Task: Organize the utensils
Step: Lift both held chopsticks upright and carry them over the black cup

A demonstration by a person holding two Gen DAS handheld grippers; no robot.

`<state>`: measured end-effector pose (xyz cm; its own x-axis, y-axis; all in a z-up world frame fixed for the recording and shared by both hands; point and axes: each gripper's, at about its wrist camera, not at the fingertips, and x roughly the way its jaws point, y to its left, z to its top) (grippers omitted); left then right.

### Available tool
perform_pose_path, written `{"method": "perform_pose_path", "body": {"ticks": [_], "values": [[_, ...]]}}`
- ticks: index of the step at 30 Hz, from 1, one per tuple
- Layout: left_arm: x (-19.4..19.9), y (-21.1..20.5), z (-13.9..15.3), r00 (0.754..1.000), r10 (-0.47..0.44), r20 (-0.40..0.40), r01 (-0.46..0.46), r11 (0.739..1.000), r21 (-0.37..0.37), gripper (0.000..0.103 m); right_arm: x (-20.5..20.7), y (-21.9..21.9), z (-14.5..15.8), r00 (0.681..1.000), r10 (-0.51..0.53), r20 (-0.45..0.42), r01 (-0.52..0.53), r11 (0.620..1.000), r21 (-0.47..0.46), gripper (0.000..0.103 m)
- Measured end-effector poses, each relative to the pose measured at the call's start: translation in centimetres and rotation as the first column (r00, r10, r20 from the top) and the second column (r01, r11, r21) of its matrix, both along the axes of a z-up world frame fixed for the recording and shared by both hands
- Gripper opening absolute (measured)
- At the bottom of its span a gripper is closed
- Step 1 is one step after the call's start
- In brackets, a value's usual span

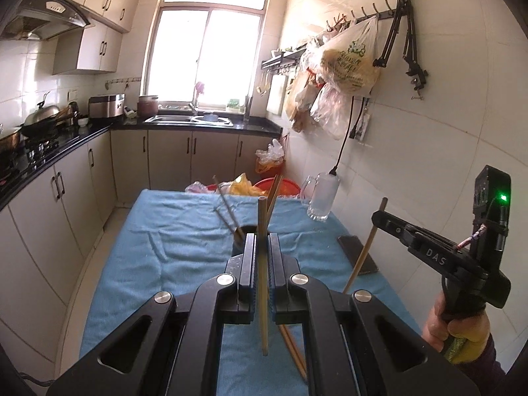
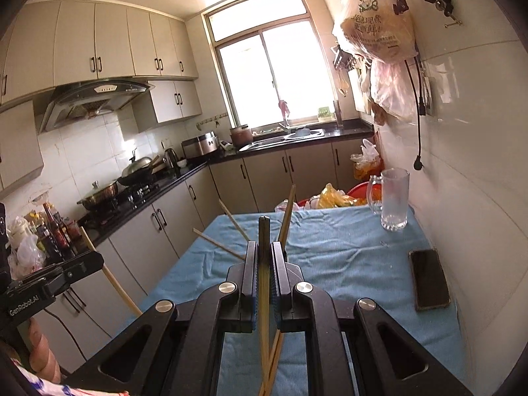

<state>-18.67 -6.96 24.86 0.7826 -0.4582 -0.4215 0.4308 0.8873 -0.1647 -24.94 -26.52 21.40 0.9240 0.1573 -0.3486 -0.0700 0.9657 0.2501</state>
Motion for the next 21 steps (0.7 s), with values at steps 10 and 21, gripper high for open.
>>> {"method": "perform_pose_path", "body": {"ticks": [10, 21], "values": [[5.6, -2.5, 5.0, 0.998, -0.002, 0.069, 0.001, 1.000, 0.024, 0.005, 4.9, -0.6, 5.1, 0.998, -0.010, 0.065, 0.010, 1.000, -0.007, 0.007], [15.2, -4.9, 5.9, 0.998, 0.056, -0.027, -0.056, 0.998, -0.016, 0.005, 13.3, -0.1, 7.1, 0.997, -0.049, 0.065, 0.050, 0.999, -0.019, 0.007]]}}
